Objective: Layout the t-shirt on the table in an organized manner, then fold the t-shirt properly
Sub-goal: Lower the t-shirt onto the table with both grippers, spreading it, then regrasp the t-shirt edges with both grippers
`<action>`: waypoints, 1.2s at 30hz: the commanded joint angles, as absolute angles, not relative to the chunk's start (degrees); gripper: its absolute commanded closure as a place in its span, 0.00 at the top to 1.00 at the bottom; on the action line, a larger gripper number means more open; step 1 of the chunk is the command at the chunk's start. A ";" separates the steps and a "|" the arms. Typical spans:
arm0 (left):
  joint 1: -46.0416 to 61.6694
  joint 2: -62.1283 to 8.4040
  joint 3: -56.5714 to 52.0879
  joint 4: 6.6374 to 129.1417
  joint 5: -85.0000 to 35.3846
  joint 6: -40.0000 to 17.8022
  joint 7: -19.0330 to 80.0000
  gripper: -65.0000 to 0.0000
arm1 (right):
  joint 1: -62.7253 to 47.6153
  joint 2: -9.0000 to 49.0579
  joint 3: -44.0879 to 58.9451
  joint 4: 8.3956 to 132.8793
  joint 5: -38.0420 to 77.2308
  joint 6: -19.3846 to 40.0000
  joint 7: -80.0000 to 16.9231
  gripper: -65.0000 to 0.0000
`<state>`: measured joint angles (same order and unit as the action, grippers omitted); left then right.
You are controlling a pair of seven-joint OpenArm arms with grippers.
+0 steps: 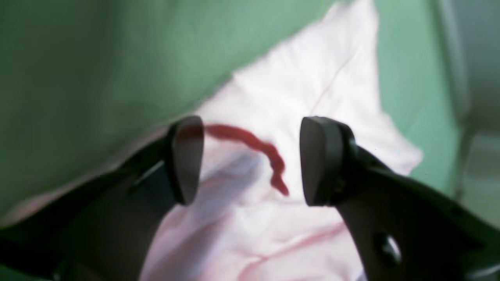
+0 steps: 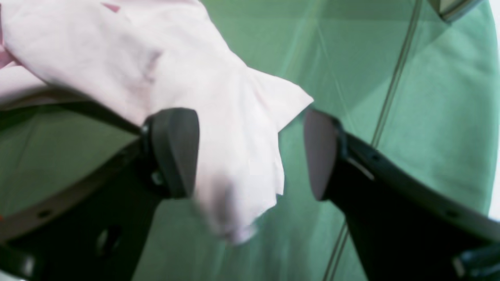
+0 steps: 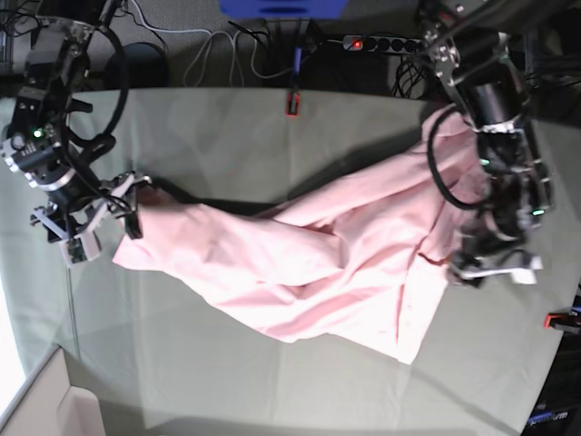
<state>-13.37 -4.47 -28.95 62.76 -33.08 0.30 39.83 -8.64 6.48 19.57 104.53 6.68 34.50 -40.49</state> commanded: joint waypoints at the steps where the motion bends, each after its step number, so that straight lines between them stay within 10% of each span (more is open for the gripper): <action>1: -14.90 -5.58 -26.77 62.73 -33.80 -0.22 36.79 0.58 | -8.13 6.81 19.65 105.63 7.60 34.33 -38.99 0.65; 10: -15.16 -9.98 -13.14 52.70 -33.80 -0.22 24.13 0.53 | -7.96 6.81 19.38 105.45 7.60 34.33 -38.99 0.65; 17: -16.57 -12.88 -12.18 51.82 -34.33 -0.22 18.77 0.00 | -7.87 6.29 19.30 105.10 7.60 34.33 -38.99 0.65; 32: -23.60 -15.43 -22.29 51.12 -33.80 -0.22 18.68 0.01 | -5.49 4.97 18.33 105.01 7.52 34.33 -38.90 0.66; 36: -23.60 -16.66 -22.73 51.03 -34.24 0.22 18.68 0.21 | -3.56 5.14 16.31 103.25 7.52 34.33 -38.90 0.66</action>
